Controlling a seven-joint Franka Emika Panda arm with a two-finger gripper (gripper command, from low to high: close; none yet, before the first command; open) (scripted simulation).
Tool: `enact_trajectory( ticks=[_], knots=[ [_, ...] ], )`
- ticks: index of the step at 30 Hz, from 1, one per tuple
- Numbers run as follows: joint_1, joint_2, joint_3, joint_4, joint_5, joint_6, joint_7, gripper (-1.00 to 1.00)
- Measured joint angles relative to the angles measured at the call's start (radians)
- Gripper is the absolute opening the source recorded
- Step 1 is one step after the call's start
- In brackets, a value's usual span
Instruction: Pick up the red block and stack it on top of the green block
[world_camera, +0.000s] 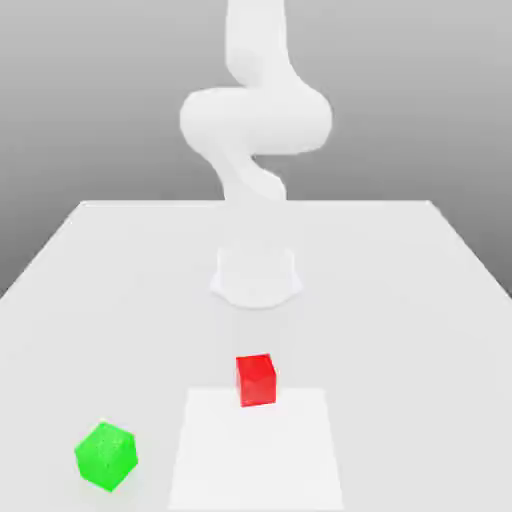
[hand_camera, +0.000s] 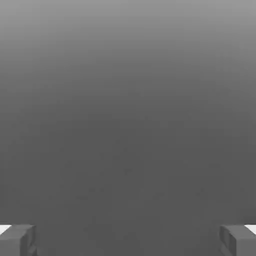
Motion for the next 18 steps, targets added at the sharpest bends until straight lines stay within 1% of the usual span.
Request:
enact_trajectory(
  ticks=[6, 13, 16, 18],
  knots=[
    [0.019, 0.163, -0.044, -0.197, 0.009, 0.14, -0.065, 0.0],
    [0.04, 0.364, -0.056, -0.443, -0.004, 0.313, -0.127, 0.0],
    [0.046, 0.478, -0.05, -0.561, -0.022, 0.408, -0.146, 0.0],
    [0.058, 0.578, -0.052, -0.604, -0.019, 0.483, -0.164, 0.0]
  ],
)
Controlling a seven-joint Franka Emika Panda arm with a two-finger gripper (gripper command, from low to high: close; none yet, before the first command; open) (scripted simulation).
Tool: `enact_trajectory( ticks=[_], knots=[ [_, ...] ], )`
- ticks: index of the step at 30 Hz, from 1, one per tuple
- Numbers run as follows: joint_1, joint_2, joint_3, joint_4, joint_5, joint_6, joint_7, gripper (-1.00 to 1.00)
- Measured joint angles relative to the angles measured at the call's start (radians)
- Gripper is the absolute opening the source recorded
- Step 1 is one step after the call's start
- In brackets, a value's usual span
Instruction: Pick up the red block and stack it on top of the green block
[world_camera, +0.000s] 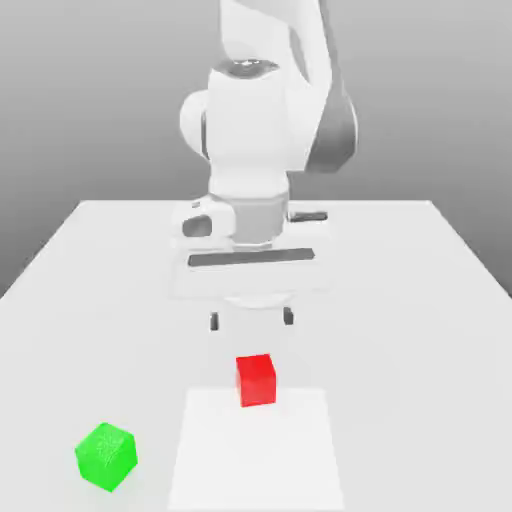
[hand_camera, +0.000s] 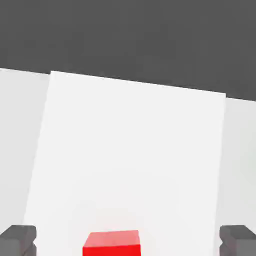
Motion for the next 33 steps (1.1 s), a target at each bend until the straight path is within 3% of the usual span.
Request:
enact_trajectory(
  ticks=[10, 17, 18, 25, 33],
  knots=[
    [0.04, 0.19, -0.001, 0.017, 0.129, 0.153, -0.102, 0.0],
    [0.002, 0.313, 0.056, 0.024, 0.19, 0.266, -0.14, 0.0],
    [0.001, 0.328, 0.058, 0.023, 0.191, 0.28, -0.14, -1.0],
    [-0.002, 0.33, 0.061, 0.023, 0.187, 0.282, -0.136, -1.0],
    [0.0, 0.202, 0.036, 0.019, 0.131, 0.163, -0.104, -1.0]
  ],
)
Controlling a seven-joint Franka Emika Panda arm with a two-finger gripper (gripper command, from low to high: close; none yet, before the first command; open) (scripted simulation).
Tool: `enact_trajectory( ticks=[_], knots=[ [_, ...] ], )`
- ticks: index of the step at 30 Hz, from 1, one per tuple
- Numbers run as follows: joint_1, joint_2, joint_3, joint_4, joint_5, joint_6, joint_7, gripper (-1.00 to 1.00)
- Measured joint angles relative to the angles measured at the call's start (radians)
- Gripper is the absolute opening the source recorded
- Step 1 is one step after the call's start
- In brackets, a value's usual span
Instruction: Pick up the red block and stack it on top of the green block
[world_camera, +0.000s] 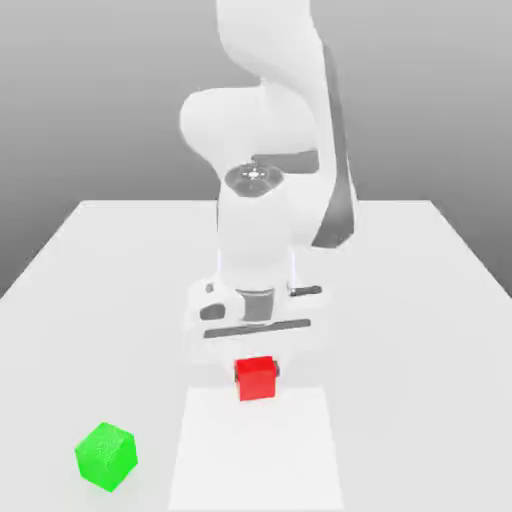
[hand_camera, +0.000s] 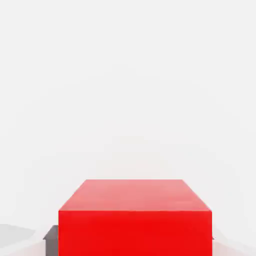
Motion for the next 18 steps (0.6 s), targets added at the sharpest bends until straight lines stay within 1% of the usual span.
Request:
enact_trajectory(
  ticks=[12, 15, 18],
  knots=[
    [-0.053, -0.185, 0.01, -0.032, -0.137, -0.159, 0.108, -1.0],
    [-0.117, -0.155, -0.013, 0.045, -0.199, -0.205, 0.174, -1.0],
    [-0.17, -0.109, -0.049, 0.141, -0.225, -0.254, 0.226, -1.0]
  ],
)
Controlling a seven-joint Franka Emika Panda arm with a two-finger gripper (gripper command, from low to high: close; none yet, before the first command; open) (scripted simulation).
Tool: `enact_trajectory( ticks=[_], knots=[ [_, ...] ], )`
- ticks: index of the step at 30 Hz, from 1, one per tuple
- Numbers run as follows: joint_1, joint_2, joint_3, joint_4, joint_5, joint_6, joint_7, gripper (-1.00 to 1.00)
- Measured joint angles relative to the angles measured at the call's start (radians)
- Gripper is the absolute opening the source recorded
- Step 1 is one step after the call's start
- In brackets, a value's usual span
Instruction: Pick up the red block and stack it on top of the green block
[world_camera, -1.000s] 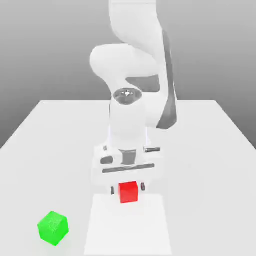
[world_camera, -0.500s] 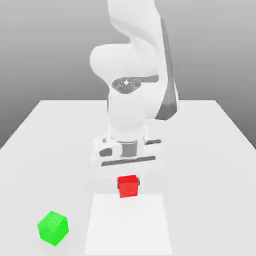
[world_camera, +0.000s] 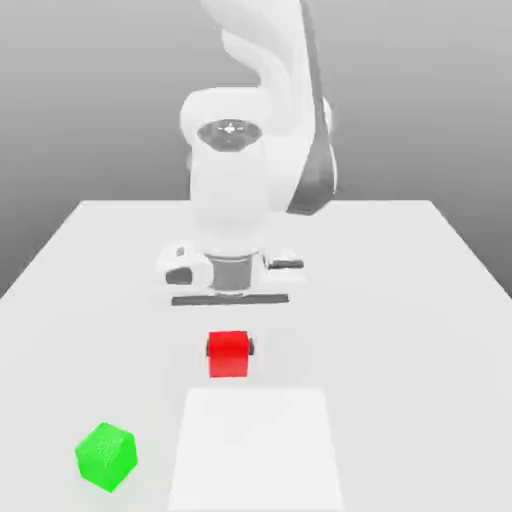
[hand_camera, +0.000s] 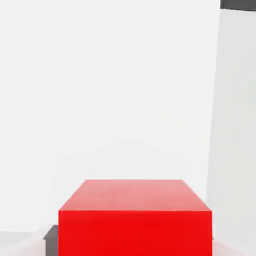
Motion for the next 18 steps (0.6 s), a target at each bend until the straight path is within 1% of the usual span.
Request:
enact_trajectory(
  ticks=[4, 9, 11, 14, 15, 18],
  knots=[
    [-0.066, 0.067, -0.042, 0.129, 0.024, -0.062, 0.031, -1.0],
    [-0.14, 0.157, -0.057, 0.286, 0.117, -0.131, 0.026, -1.0],
    [-0.148, 0.215, -0.051, 0.311, 0.148, -0.098, 0.012, -1.0],
    [-0.168, 0.318, -0.027, 0.322, 0.179, -0.007, -0.008, -1.0],
    [-0.171, 0.34, -0.023, 0.323, 0.186, 0.013, -0.013, 1.0],
    [-0.171, 0.34, -0.023, 0.323, 0.186, 0.013, -0.013, 1.0]
  ],
)
